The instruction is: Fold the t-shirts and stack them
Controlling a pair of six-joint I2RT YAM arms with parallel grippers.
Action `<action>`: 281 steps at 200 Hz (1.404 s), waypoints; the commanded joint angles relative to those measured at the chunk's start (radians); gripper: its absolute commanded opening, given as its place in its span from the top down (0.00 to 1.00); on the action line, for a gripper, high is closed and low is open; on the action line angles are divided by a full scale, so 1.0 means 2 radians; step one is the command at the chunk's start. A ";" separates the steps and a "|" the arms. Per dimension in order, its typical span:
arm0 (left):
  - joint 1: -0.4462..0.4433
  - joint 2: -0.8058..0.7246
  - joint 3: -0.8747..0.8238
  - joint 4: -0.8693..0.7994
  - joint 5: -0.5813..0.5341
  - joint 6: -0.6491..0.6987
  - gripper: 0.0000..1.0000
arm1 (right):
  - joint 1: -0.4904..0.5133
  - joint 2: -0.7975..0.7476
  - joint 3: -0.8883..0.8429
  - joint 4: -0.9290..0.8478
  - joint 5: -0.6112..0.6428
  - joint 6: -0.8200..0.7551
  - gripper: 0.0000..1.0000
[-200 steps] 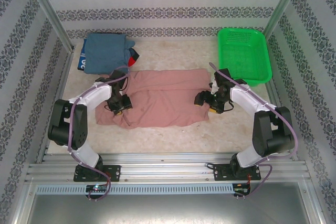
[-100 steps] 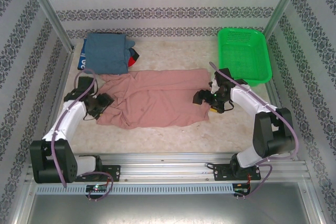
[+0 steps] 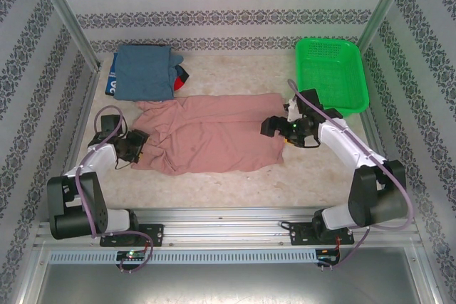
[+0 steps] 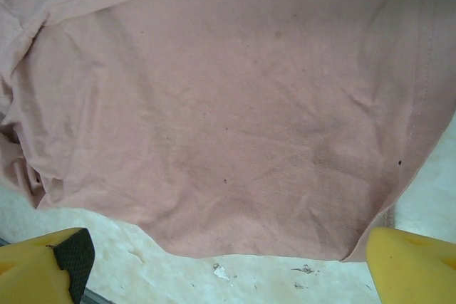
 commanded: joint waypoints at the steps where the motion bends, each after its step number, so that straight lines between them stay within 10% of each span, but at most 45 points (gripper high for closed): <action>1: 0.006 0.011 -0.011 0.053 -0.003 -0.015 0.44 | 0.002 -0.010 0.002 0.006 -0.014 -0.006 0.02; 132: 0.007 -0.008 -0.012 -0.053 -0.011 0.020 0.46 | 0.003 -0.018 0.010 -0.003 -0.010 -0.006 0.02; 281: 0.005 0.021 -0.020 0.089 -0.005 0.003 0.53 | 0.005 -0.026 -0.002 0.005 -0.008 0.004 0.02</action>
